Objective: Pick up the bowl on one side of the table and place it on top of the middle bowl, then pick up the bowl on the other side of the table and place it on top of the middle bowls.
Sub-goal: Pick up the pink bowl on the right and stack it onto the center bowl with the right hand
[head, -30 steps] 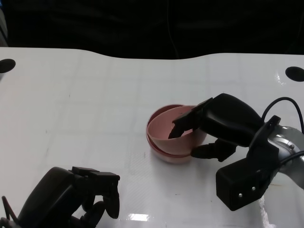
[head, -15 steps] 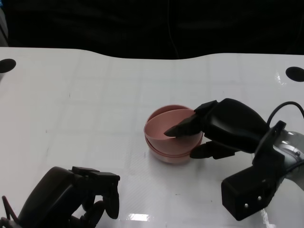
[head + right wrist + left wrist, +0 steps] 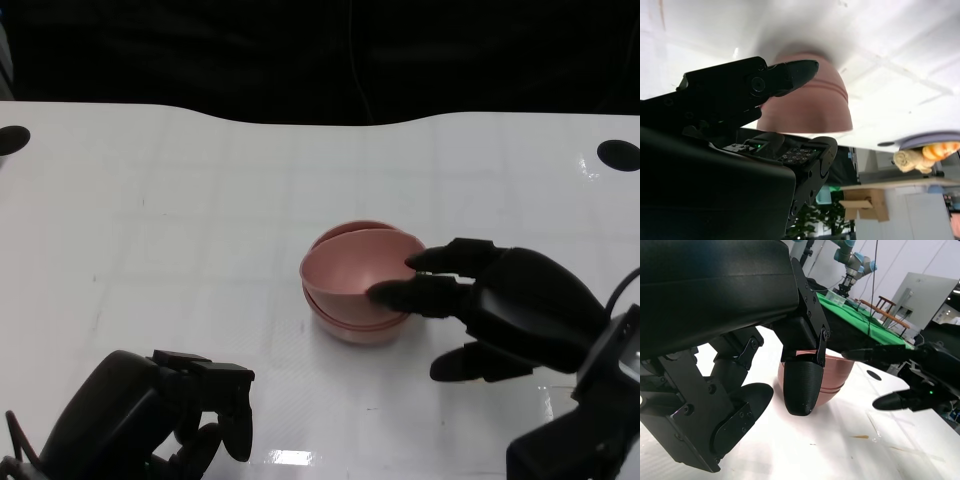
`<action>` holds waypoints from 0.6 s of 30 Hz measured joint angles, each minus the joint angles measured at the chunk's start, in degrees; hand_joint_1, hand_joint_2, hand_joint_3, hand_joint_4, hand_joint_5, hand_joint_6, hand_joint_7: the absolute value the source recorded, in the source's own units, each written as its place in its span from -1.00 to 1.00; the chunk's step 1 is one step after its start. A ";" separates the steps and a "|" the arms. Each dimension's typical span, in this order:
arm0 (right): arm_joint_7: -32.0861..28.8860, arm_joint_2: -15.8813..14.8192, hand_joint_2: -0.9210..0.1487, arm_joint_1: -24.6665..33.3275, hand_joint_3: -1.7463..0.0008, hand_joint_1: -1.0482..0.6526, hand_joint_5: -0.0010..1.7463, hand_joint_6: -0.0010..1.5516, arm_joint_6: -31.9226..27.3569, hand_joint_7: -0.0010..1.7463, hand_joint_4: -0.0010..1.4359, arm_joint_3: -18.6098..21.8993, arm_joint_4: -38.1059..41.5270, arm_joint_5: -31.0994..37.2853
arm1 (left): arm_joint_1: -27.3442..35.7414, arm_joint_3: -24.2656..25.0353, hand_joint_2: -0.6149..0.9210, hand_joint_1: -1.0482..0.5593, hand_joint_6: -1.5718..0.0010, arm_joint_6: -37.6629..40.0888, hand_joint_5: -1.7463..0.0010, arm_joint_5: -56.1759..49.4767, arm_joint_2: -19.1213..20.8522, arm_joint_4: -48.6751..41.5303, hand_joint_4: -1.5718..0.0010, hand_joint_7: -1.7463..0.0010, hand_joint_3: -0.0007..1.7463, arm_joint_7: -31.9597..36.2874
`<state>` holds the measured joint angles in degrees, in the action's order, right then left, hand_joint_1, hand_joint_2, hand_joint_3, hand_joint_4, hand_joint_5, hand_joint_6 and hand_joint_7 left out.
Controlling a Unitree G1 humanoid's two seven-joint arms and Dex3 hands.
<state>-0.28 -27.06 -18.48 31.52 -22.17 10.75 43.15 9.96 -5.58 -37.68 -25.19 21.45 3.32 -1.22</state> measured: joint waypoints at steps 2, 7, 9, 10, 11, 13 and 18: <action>0.34 -0.09 -1.00 0.66 0.86 -0.42 -0.73 -0.50 -0.22 -0.99 -0.69 -0.01 -0.49 -0.01 | 0.00 0.00 -0.03 0.34 -0.19 -0.10 -0.87 -0.03 0.01 -0.15 -0.22 -0.56 0.82 0.02; 0.32 -0.05 -1.00 1.06 0.90 -0.41 -0.71 -0.51 0.02 -0.99 -0.68 -0.10 0.32 -0.07 | -0.03 0.04 -0.02 0.33 -0.19 -0.35 -0.88 -0.39 0.17 -0.51 -0.22 -0.57 0.82 0.07; 0.32 0.00 -1.00 1.06 0.90 -0.41 -0.70 -0.51 0.15 -0.99 -0.68 -0.12 0.99 -0.11 | -0.05 0.04 -0.03 0.33 -0.18 -0.63 -0.88 -0.52 0.22 -0.72 -0.22 -0.56 0.82 0.11; 0.32 0.03 -1.00 1.07 0.89 -0.40 -0.70 -0.51 0.22 -0.99 -0.68 -0.14 1.30 -0.13 | -0.07 0.05 -0.03 0.33 -0.18 -0.71 -0.87 -0.58 0.23 -0.79 -0.22 -0.56 0.82 0.12; 0.32 0.08 -1.00 1.07 0.88 -0.40 -0.70 -0.51 0.33 -0.99 -0.69 -0.15 1.48 -0.24 | -0.08 0.06 -0.03 0.33 -0.19 -0.75 -0.87 -0.62 0.24 -0.90 -0.22 -0.56 0.82 0.12; 0.27 0.19 -1.00 1.08 0.88 -0.39 -0.70 -0.52 0.62 -1.00 -0.70 -0.14 1.88 -0.65 | -0.10 0.09 -0.03 0.34 -0.19 -0.80 -0.87 -0.71 0.24 -1.09 -0.22 -0.56 0.82 0.13; -0.73 0.24 -1.00 2.18 0.87 -0.37 -0.67 -0.51 1.98 -0.99 -0.69 0.54 1.60 -2.23 | -0.15 0.18 -0.03 0.34 -0.19 -0.94 -0.86 -0.71 0.25 -1.33 -0.22 -0.55 0.81 0.13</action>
<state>-1.00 -26.82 -16.30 33.50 -21.63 12.35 40.92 9.80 -5.40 -38.62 -25.89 21.70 2.00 -1.09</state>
